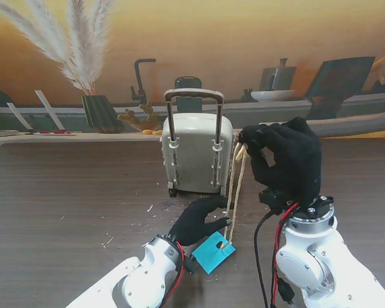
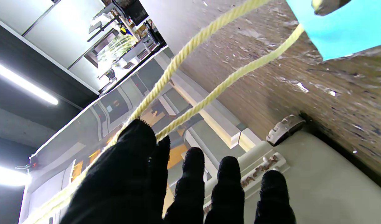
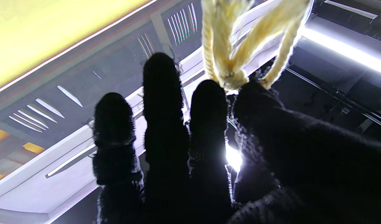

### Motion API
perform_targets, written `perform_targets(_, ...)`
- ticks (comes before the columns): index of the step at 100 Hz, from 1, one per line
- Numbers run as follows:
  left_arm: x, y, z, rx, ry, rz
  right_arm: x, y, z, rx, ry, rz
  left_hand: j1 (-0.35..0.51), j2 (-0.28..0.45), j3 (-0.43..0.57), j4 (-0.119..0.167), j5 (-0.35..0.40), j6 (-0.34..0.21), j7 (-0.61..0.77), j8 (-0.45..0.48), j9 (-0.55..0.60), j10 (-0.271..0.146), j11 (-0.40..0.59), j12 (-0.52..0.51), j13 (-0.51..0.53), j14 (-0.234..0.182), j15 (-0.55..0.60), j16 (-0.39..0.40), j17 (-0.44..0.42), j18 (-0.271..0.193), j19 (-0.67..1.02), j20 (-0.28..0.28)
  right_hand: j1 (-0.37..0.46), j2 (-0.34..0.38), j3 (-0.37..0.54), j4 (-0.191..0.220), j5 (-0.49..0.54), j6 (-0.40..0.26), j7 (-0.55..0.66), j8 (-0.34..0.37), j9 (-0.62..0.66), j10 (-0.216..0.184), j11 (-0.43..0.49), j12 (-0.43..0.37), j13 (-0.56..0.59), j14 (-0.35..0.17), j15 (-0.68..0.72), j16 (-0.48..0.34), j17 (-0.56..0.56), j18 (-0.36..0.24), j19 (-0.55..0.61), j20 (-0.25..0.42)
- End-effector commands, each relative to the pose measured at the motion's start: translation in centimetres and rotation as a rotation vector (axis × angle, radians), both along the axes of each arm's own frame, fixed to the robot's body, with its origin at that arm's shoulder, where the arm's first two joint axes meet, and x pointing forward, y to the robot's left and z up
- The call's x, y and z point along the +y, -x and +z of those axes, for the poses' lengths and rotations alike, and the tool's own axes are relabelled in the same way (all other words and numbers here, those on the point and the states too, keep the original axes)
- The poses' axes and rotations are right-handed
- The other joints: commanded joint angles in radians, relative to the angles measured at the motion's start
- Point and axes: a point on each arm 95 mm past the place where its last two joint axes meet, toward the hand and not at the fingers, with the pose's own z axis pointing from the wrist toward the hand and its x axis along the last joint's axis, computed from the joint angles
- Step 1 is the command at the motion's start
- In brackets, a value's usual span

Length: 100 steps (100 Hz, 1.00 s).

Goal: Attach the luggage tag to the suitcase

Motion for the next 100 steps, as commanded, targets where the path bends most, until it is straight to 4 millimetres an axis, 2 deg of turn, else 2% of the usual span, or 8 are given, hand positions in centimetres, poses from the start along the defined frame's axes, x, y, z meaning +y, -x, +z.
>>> perform_targets(1, -0.5, 0.0, 0.2, 0.0, 0.004, -0.019, 0.0, 0.1, 0.1, 0.004, 0.006, 0.005, 0.053, -0.002, -0.007, -0.018, 0.04, -0.198, 0.028, 0.027, 0.015, -0.039, 0.011, 0.017, 0.012, -0.007, 0.016, 0.028, -0.011, -0.012, 0.0, 0.015, 0.031, 0.028, 0.022, -0.002, 0.082, -0.029, 0.121, 0.013, 0.034, 0.01, -0.012, 0.012, 0.032, -0.004, 0.012, 0.01, 0.001, 0.024, 0.013, 0.005)
perform_targets(25, -0.6, -0.2, 0.2, -0.011, 0.031, -0.008, -0.1, 0.1, 0.0, 0.005, 0.005, 0.003, 0.151, 0.028, -0.094, -0.025, 0.091, -0.199, 0.236, 0.137, 0.057, -0.036, 0.026, 0.025, 0.03, 0.001, 0.029, 0.031, -0.006, -0.005, 0.0, 0.013, 0.031, 0.027, 0.023, -0.002, 0.081, -0.031, 0.121, 0.012, 0.035, 0.012, -0.012, 0.012, 0.033, -0.005, 0.013, 0.011, 0.002, 0.024, 0.012, 0.005)
perform_targets(52, -0.5, 0.1, 0.7, -0.014, 0.092, 0.034, -0.4, 0.0, 0.2, -0.001, -0.003, -0.005, 0.154, 0.028, -0.009, -0.031, -0.05, -0.107, 0.578, 0.469, 0.17, -0.003, 0.138, 0.116, 0.104, 0.026, 0.096, 0.058, 0.031, 0.03, 0.017, 0.02, 0.029, 0.028, 0.022, -0.002, 0.081, -0.031, 0.121, 0.012, 0.035, 0.007, -0.013, 0.012, 0.032, -0.007, 0.013, 0.011, 0.002, 0.024, 0.012, 0.005)
perform_targets(62, -0.1, 0.2, 1.4, -0.046, 0.113, 0.073, -0.4, -0.1, 0.6, -0.008, -0.005, -0.008, 0.103, -0.002, 0.1, -0.041, -0.068, -0.079, 0.641, 0.513, 0.312, 0.002, 0.246, 0.423, 0.199, 0.031, 0.245, 0.139, 0.105, 0.049, 0.076, 0.069, 0.03, 0.027, 0.023, -0.002, 0.082, -0.032, 0.121, 0.012, 0.034, 0.012, -0.013, 0.012, 0.033, -0.006, 0.014, 0.011, 0.003, 0.025, 0.011, 0.005)
perform_targets(73, 0.3, 0.4, 2.5, -0.092, 0.144, 0.113, -0.5, -0.2, 1.0, -0.018, -0.007, -0.012, 0.089, -0.006, 0.134, -0.048, -0.095, -0.059, 0.691, 0.532, 0.37, -0.01, 0.575, 0.696, 0.255, 0.001, 0.626, 0.349, 0.115, 0.037, 0.478, 0.306, 0.03, 0.027, 0.023, -0.002, 0.083, -0.033, 0.121, 0.012, 0.035, 0.01, -0.014, 0.012, 0.033, -0.005, 0.014, 0.011, 0.004, 0.026, 0.012, 0.005)
perform_targets(78, 0.6, 0.4, 3.0, -0.121, 0.147, 0.13, -0.5, -0.3, 1.2, -0.021, -0.009, -0.014, 0.091, 0.002, 0.119, -0.047, -0.103, -0.065, 0.705, 0.54, 0.372, -0.025, 0.698, 0.731, 0.265, -0.01, 0.759, 0.406, 0.071, 0.02, 0.793, 0.337, 0.03, 0.027, 0.023, -0.002, 0.082, -0.033, 0.121, 0.011, 0.035, 0.009, -0.014, 0.012, 0.033, -0.005, 0.014, 0.011, 0.004, 0.026, 0.012, 0.005)
perform_targets(87, 1.2, 0.5, 4.0, -0.159, 0.148, 0.152, -0.5, -0.5, 1.7, -0.025, -0.011, -0.023, 0.084, 0.006, 0.116, -0.045, -0.11, -0.072, 0.711, 0.547, 0.389, -0.038, 0.815, 0.745, 0.293, -0.02, 0.911, 0.451, 0.103, 0.013, 1.1, 0.218, 0.031, 0.027, 0.023, -0.002, 0.082, -0.033, 0.12, 0.011, 0.034, 0.009, -0.015, 0.011, 0.033, -0.006, 0.013, 0.011, 0.004, 0.026, 0.012, 0.005)
perform_targets(100, 2.2, 0.7, 5.6, -0.187, 0.164, 0.176, -0.7, -1.0, 2.5, -0.031, -0.013, -0.037, 0.08, 0.002, 0.125, -0.041, -0.109, -0.071, 0.716, 0.55, 0.405, -0.042, 0.856, 0.767, 0.314, -0.019, 0.973, 0.474, 0.158, 0.017, 1.155, 0.234, 0.03, 0.026, 0.023, -0.002, 0.083, -0.034, 0.12, 0.01, 0.035, 0.01, -0.015, 0.011, 0.033, -0.006, 0.014, 0.011, 0.004, 0.025, 0.012, 0.005)
